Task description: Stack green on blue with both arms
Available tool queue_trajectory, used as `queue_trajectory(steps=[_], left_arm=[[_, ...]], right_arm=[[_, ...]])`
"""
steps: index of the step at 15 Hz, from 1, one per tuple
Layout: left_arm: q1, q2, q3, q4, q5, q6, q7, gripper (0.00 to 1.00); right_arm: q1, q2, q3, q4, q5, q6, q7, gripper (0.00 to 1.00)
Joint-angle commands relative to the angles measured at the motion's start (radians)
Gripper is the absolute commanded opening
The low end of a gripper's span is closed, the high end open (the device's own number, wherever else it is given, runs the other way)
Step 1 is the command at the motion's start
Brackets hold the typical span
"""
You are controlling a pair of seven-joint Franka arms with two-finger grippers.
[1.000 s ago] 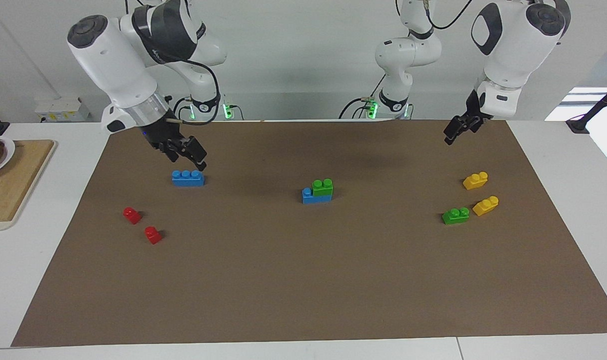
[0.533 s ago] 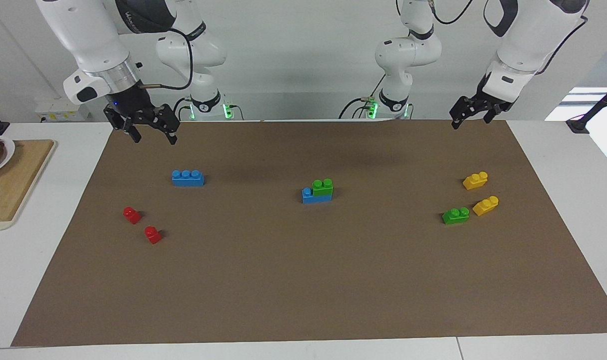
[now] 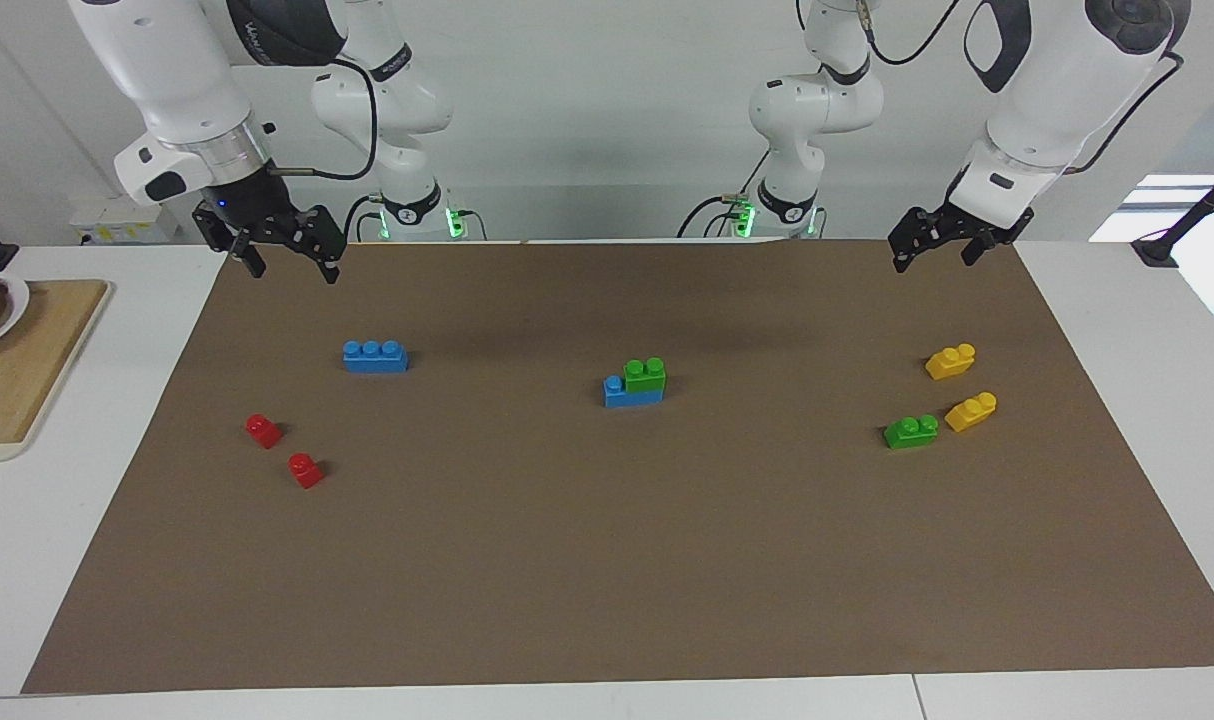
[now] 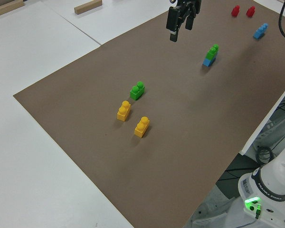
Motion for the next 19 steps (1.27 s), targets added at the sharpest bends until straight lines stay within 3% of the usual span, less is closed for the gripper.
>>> queue_trajectory(steps=[1,19], left_arm=[[-0.022,0.054,0.019,0.097,0.025,-0.061,0.020,1.00],[-0.034,0.057,0.018,0.098,0.006,-0.036,0.063,1.00]], right_arm=[[-0.013,-0.023,0.009,-0.017,-0.024,-0.015,-0.048,1.00],[-0.015,-0.026,0.009,-0.020,-0.033,-0.027,-0.072,1.00]])
